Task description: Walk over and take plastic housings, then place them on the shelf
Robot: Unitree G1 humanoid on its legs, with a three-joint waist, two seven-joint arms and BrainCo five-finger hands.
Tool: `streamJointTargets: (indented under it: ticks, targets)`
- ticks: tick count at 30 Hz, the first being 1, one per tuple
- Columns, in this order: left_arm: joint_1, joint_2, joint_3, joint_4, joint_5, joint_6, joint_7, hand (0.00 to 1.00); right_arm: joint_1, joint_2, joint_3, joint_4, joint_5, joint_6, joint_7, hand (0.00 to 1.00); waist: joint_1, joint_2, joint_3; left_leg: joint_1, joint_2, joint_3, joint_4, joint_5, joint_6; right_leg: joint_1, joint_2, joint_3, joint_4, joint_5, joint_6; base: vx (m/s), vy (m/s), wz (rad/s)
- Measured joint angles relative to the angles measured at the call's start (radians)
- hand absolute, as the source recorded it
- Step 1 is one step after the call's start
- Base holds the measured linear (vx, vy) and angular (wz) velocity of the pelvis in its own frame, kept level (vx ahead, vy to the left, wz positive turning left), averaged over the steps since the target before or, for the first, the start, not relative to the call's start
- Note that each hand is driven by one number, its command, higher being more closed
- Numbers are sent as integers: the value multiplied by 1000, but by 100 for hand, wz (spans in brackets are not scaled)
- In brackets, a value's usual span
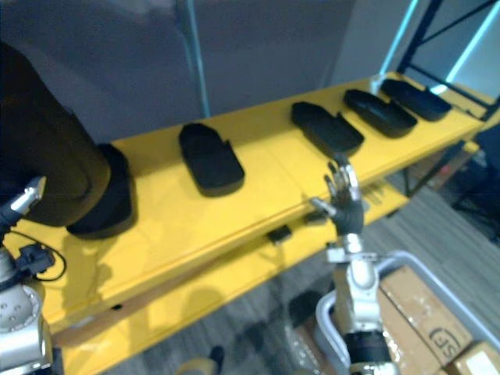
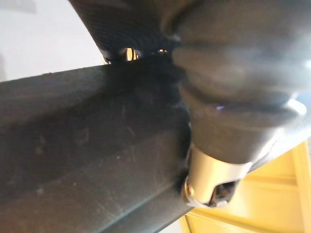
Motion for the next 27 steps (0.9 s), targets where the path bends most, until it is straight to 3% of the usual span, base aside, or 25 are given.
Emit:
streamJointTargets:
  ticks: [2,5,8,12,17,21,22,24,27]
  targets:
    - [10,-19,-12,-26,-21,0,-24,100,-29,-35,-28,2,42,3,19,0,1,48,-7,-9,46,11,-14,17,-27,31,49,-14,-81,10,-15,57,-224,4]
    - [7,-39,-17,-61,-21,-14,-31,100,-45,-36,-60,-5,92,16,56,0,-13,66,-18,16,94,36,-45,27,-42,47,95,-17,-107,19,-29,31,-165,-7]
    - [8,-55,-32,-54,-16,-13,-30,100,-45,-31,-64,-37,113,33,68,0,-33,66,-18,22,97,60,-56,27,-42,45,97,-16,-108,15,-36,-1,-45,-9]
    - [7,-54,-55,-6,14,-5,-23,100,-44,-3,-41,-66,136,48,122,0,-32,59,-21,24,77,61,-64,27,-41,46,80,-25,-109,15,-35,-11,28,5]
    - [33,-61,-50,53,13,43,30,100,-123,67,54,-76,153,45,116,0,-11,56,-23,24,37,-16,-59,42,-30,67,31,-109,-28,-43,-19,12,15,47]
    - [147,-146,-13,46,13,57,50,100,-192,131,98,-44,113,23,53,0,39,50,-26,-7,9,-100,-40,77,-44,122,13,-266,43,-116,-26,-14,-54,109]
    - [161,-158,-7,46,13,57,51,100,-193,138,96,-37,102,19,42,0,42,48,-27,-23,8,-84,-41,93,-39,131,10,-304,44,-122,-29,-68,-6,168]
    - [211,-172,20,38,11,56,48,100,-191,138,94,7,77,14,-4,0,52,47,-26,-96,58,103,-26,101,37,157,34,-438,37,-130,-37,-62,-57,168]
    - [272,-197,54,26,-2,49,28,100,-167,121,96,30,58,4,-9,0,67,47,-23,-125,98,258,-19,84,43,174,16,-515,27,-132,-43,-13,5,104]
